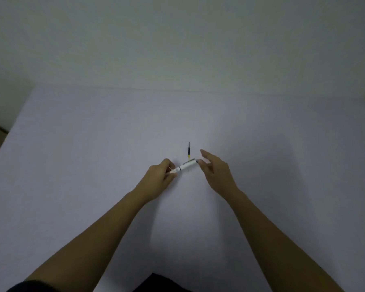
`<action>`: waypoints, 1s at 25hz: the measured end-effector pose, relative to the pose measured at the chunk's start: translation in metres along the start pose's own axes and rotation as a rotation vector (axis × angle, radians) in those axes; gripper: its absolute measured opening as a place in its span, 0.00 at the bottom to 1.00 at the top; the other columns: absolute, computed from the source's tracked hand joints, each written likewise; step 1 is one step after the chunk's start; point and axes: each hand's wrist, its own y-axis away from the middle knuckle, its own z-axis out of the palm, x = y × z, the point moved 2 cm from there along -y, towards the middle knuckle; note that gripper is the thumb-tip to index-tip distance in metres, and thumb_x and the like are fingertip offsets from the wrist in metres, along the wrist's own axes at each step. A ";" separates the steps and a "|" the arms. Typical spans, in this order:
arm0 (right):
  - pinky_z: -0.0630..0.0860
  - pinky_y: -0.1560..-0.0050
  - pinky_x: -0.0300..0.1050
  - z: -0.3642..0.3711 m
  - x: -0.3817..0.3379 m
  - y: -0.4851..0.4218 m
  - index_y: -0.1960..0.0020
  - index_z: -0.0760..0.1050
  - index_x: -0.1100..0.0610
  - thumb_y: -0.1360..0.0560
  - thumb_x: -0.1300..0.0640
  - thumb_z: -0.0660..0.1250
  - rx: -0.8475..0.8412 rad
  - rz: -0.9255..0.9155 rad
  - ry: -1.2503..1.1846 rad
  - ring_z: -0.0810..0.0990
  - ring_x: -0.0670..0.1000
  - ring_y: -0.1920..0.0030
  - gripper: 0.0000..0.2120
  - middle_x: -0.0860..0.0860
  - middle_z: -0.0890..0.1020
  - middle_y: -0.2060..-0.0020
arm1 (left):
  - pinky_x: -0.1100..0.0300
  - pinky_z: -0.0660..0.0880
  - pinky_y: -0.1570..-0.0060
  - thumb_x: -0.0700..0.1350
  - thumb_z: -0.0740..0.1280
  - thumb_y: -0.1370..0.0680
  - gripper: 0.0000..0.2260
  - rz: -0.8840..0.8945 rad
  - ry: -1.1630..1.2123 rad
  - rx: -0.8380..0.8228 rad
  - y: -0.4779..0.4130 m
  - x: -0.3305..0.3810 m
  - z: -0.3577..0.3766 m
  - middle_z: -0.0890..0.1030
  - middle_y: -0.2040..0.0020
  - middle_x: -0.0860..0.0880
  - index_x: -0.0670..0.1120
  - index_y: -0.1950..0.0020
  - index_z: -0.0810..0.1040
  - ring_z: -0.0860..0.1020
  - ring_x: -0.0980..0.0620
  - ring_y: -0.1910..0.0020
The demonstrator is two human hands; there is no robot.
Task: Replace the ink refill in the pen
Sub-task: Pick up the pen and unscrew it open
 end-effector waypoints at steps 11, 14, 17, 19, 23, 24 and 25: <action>0.79 0.56 0.38 -0.009 -0.038 0.021 0.51 0.80 0.51 0.25 0.56 0.65 -0.280 0.007 -0.054 0.81 0.38 0.66 0.06 0.49 0.83 0.64 | 0.59 0.67 0.66 0.51 0.60 0.21 0.11 0.201 -0.140 0.083 0.030 0.018 -0.022 0.77 0.63 0.51 0.46 0.49 0.78 0.72 0.52 0.66; 0.80 0.52 0.43 -0.011 -0.046 0.023 0.56 0.80 0.45 0.25 0.56 0.65 -0.277 0.004 -0.155 0.83 0.44 0.62 0.07 0.48 0.84 0.65 | 0.62 0.64 0.70 0.53 0.60 0.21 0.10 0.212 -0.171 0.161 0.034 0.019 -0.026 0.75 0.66 0.55 0.51 0.48 0.79 0.71 0.54 0.68; 0.77 0.55 0.41 -0.011 -0.047 0.024 0.56 0.80 0.44 0.26 0.54 0.66 -0.284 -0.006 -0.103 0.82 0.48 0.60 0.06 0.45 0.84 0.65 | 0.64 0.63 0.71 0.54 0.61 0.22 0.10 0.207 -0.187 0.194 0.036 0.017 -0.027 0.74 0.68 0.56 0.56 0.45 0.80 0.71 0.56 0.67; 0.74 0.61 0.32 -0.010 -0.045 0.024 0.55 0.81 0.43 0.27 0.54 0.68 -0.254 0.042 -0.178 0.79 0.42 0.63 0.06 0.42 0.82 0.65 | 0.65 0.63 0.71 0.56 0.62 0.22 0.10 0.183 -0.172 0.217 0.036 0.017 -0.027 0.74 0.69 0.55 0.58 0.45 0.80 0.71 0.56 0.68; 0.77 0.57 0.33 -0.007 -0.030 0.022 0.53 0.79 0.50 0.29 0.59 0.71 -0.185 0.203 -0.559 0.79 0.42 0.63 0.07 0.47 0.82 0.62 | 0.63 0.64 0.70 0.58 0.63 0.24 0.13 0.128 -0.117 0.241 0.031 0.015 -0.022 0.76 0.67 0.55 0.59 0.41 0.78 0.73 0.55 0.66; 0.78 0.52 0.39 -0.007 -0.024 0.019 0.53 0.77 0.52 0.29 0.59 0.71 -0.141 0.261 -0.614 0.81 0.46 0.60 0.07 0.50 0.83 0.60 | 0.62 0.66 0.68 0.58 0.63 0.24 0.15 0.105 -0.095 0.233 0.031 0.013 -0.021 0.76 0.65 0.55 0.58 0.39 0.78 0.73 0.55 0.64; 0.78 0.49 0.44 -0.008 -0.017 0.016 0.54 0.76 0.54 0.29 0.60 0.72 -0.084 0.313 -0.638 0.81 0.49 0.58 0.07 0.52 0.83 0.59 | 0.62 0.67 0.66 0.58 0.63 0.24 0.16 0.083 -0.083 0.221 0.030 0.009 -0.020 0.77 0.63 0.55 0.57 0.38 0.77 0.73 0.55 0.63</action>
